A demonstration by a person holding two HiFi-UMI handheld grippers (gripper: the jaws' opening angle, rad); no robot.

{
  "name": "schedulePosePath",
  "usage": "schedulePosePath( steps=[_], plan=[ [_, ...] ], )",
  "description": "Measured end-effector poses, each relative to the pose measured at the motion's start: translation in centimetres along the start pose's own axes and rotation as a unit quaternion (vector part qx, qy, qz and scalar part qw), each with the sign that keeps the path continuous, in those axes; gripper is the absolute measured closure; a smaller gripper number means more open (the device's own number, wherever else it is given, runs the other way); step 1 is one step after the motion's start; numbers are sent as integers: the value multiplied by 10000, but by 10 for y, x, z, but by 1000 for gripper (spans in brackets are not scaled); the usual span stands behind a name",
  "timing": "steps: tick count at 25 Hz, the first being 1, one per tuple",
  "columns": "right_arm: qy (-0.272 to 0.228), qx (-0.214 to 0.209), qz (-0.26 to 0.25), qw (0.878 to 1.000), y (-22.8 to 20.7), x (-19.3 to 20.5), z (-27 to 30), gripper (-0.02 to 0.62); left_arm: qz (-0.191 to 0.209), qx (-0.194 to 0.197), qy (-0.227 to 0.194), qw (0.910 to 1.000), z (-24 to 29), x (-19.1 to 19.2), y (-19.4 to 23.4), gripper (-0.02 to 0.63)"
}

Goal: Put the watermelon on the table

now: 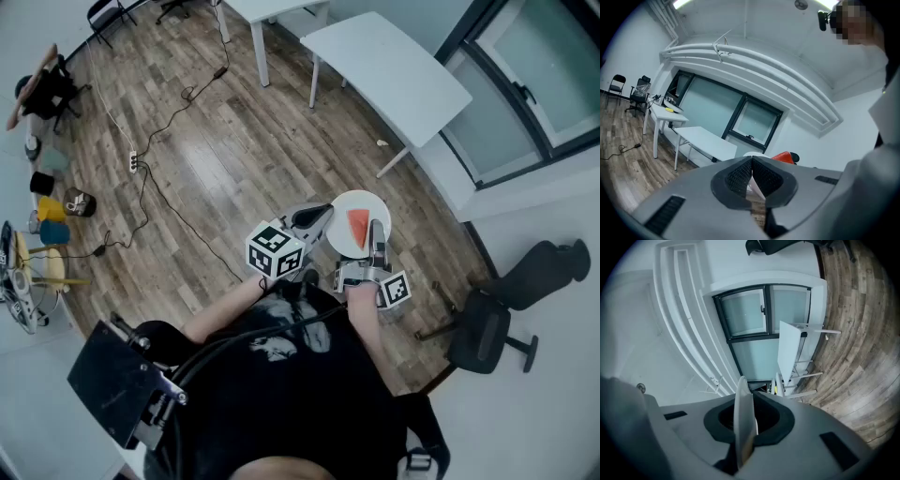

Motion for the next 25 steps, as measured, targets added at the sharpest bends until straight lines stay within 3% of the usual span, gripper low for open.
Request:
schedulePosePath(
  steps=[6,10,19,25],
  plan=[
    [-168,-273,-277,9991,-10,-6,13,566,-44,-50,-50,10000,-2,2,14,601],
    [-205,-187,-362,9990,-12,11,29,566,-194,-32,-51,9998,-12,-3,38,601],
    [-316,126,-122,9993,-30,14,47,566,-499,4,89,9987,-2,5,67,601],
    [-355,88,69,9993,-39,-9,101,566,-586,-46,188,9981,38,-10,108,601]
  ],
)
Point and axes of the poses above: the fingertips, and each gripper's own axes: z forward along the fingers, y to its left, x out of its underside, the point moved 9 cm from there along -z, backward along the fingers, and after that the axes turned 5 degrees about x, right-handed, at the moved point
